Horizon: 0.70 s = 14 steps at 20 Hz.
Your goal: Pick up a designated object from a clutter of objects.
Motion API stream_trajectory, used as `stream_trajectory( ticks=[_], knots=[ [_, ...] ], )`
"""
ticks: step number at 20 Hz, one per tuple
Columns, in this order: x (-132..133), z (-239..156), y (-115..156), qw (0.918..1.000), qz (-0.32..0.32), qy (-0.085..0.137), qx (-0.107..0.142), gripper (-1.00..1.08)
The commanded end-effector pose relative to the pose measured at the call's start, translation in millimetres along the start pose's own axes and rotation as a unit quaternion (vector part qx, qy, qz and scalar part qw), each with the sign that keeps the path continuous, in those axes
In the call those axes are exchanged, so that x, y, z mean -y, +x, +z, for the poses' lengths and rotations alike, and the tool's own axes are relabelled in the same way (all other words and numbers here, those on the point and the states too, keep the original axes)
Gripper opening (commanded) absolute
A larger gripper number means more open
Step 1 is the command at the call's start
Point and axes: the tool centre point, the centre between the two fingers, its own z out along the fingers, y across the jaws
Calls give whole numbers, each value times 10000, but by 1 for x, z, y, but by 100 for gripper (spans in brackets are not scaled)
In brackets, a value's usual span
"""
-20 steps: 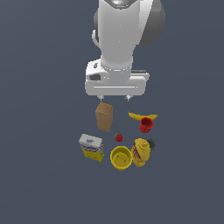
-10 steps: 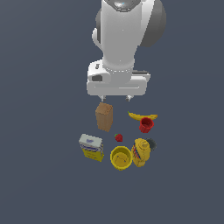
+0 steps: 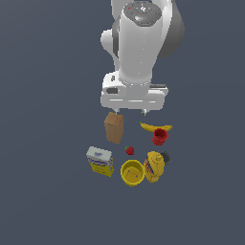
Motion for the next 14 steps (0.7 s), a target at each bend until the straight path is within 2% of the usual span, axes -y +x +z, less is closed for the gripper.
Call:
stream_trajectory(
  ticks=[1,14],
  knots=[
    [7,7,1,9999,120,-9,-17,100],
    [63,65,5,9941,1067,-20,-168,100]
  ],
)
